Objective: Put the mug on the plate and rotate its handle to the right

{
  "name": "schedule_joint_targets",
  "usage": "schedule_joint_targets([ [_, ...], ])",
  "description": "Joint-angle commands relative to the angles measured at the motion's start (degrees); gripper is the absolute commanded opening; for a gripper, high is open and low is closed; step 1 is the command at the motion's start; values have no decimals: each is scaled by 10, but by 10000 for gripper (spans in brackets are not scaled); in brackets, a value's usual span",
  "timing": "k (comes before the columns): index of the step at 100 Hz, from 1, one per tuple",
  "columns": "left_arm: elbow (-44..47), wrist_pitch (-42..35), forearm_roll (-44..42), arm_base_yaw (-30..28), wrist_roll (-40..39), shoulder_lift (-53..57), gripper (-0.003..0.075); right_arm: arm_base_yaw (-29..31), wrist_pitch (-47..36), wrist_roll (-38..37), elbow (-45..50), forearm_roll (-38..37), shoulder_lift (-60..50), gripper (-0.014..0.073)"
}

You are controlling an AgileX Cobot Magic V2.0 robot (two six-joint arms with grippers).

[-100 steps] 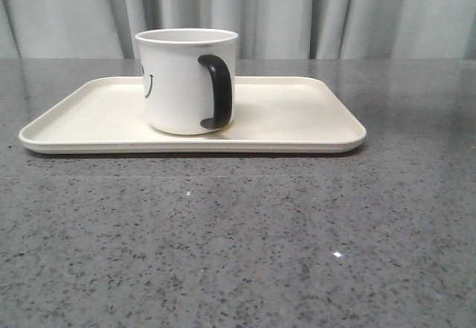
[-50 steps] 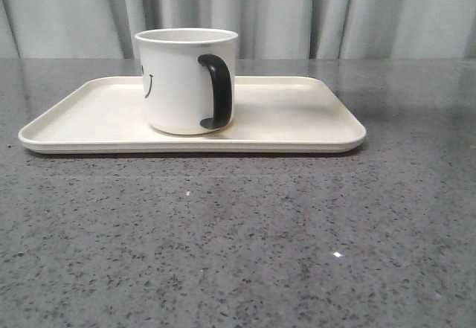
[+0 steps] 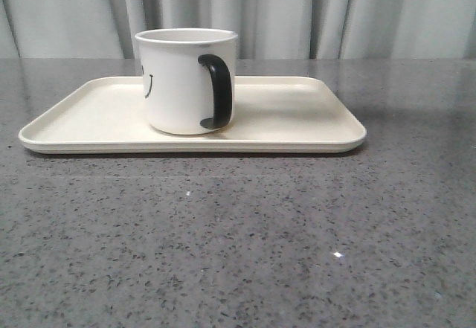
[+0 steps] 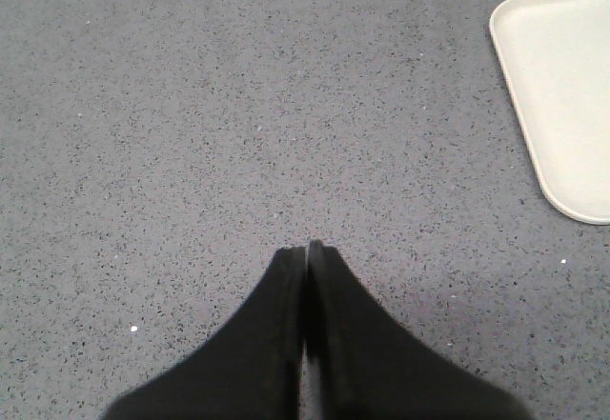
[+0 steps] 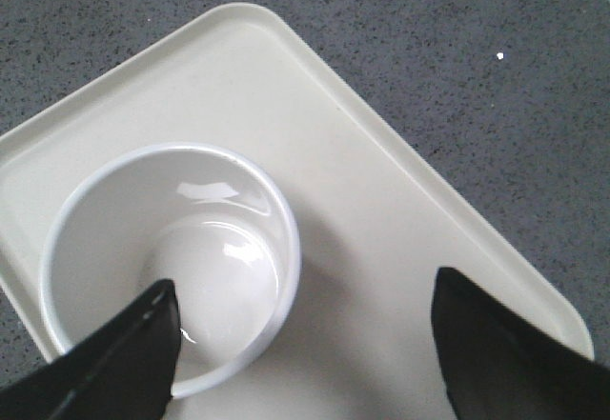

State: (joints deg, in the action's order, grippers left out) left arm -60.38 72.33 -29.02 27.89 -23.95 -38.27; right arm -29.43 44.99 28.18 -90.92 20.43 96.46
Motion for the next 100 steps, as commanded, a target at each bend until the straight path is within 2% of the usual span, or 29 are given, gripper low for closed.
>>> schedule_joint_targets([
  [1, -12, -27, -18, 4, -6, -1, -20, -1, -31, 6, -20, 29, -20, 550],
  [100, -12, -27, -17, 4, -6, -1, -20, -1, -20, 6, -20, 38, 44, 549],
])
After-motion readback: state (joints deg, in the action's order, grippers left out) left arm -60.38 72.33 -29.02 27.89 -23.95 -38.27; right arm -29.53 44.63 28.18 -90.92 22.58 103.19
